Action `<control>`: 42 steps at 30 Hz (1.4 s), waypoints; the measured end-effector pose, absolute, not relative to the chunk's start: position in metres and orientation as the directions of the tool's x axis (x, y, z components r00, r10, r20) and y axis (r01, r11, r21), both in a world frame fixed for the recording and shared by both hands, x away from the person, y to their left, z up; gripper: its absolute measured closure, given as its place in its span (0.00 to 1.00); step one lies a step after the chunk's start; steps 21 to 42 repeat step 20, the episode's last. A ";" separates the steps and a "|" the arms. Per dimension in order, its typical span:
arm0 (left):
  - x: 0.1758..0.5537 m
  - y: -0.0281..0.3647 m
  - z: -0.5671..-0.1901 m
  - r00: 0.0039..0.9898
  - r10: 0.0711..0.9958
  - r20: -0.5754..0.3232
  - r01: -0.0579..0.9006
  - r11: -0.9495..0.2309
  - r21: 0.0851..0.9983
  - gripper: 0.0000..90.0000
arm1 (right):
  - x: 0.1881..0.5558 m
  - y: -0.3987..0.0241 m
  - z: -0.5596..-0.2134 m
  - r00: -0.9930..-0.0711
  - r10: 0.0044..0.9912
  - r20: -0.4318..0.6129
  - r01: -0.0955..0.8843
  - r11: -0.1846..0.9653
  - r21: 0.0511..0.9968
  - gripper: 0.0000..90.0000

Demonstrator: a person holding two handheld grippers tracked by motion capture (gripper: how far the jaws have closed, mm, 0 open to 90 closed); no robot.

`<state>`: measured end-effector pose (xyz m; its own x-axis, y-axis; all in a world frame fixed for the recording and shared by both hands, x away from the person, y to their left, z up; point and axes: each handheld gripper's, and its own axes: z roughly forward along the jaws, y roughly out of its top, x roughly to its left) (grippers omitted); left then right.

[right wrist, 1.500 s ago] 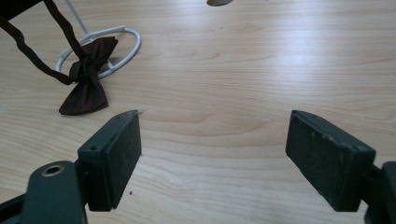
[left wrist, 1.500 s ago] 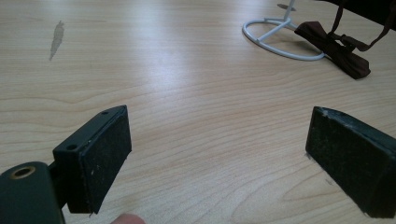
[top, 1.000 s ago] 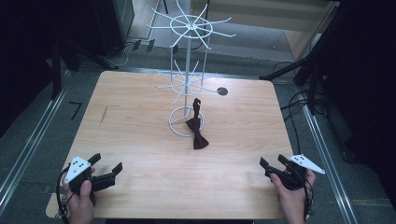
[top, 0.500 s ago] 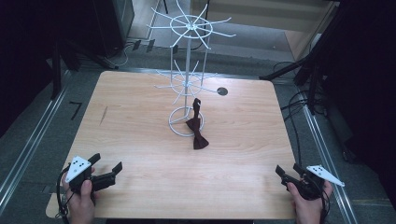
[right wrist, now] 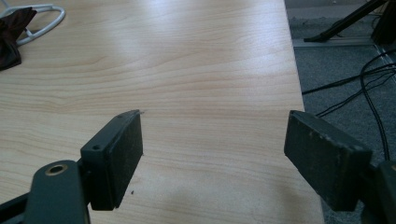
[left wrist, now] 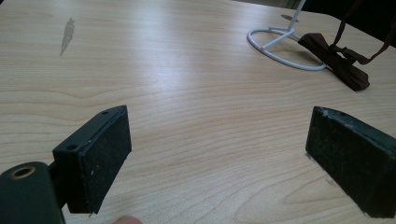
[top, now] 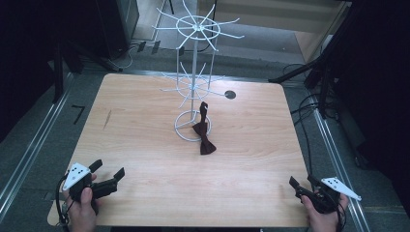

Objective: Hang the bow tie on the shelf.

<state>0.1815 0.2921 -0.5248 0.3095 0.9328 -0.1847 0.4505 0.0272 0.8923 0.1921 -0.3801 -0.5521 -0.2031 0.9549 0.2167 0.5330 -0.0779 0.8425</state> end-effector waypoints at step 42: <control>0.181 0.293 -0.525 0.283 0.941 -0.185 0.455 0.038 0.890 0.08 | 0.193 -0.379 -0.553 -0.223 0.950 0.219 0.573 -0.055 0.818 0.23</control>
